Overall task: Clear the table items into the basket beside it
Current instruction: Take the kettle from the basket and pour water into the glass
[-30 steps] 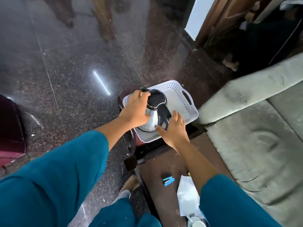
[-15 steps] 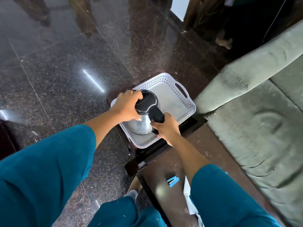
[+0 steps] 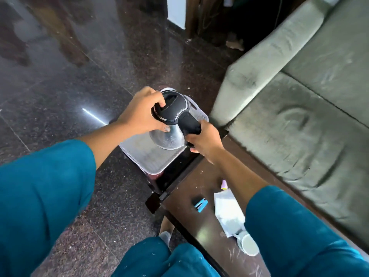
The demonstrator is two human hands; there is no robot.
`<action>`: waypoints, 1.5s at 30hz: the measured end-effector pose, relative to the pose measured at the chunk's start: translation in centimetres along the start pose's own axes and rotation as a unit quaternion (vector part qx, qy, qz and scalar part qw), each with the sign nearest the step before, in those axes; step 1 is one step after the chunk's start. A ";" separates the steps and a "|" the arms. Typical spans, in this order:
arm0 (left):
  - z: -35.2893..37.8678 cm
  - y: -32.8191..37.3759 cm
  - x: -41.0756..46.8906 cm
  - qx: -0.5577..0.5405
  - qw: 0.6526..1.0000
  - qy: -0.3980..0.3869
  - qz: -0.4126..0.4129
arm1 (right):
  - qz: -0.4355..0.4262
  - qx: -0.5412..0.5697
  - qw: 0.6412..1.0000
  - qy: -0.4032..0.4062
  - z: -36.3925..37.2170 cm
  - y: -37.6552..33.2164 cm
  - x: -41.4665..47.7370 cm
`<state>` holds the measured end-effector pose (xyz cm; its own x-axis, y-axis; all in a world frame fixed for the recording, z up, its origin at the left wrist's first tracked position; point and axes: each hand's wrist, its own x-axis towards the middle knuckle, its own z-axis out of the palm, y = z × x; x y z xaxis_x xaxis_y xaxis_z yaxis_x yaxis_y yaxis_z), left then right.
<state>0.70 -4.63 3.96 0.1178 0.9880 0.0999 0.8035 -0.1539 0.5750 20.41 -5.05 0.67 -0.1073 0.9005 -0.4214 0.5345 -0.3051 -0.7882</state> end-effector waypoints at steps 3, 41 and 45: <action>1.4 5.4 0.0 -0.022 0.999 0.013 0.038 | -0.008 -0.003 0.998 0.059 -4.9 1.3 -2.8; 44.7 35.7 -15.7 0.092 0.867 -0.458 0.173 | 0.303 -0.105 0.884 0.341 -30.4 43.3 -42.0; 46.2 34.1 -16.9 0.115 0.844 -0.483 0.203 | 0.291 -0.166 0.891 0.307 -29.6 43.1 -40.5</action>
<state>53.08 -26.05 -15.58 0.7416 0.4202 -0.5229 0.6618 -0.5855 0.4682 72.59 -45.54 -2.93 0.6933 0.6509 -0.3092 0.5792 -0.7587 -0.2982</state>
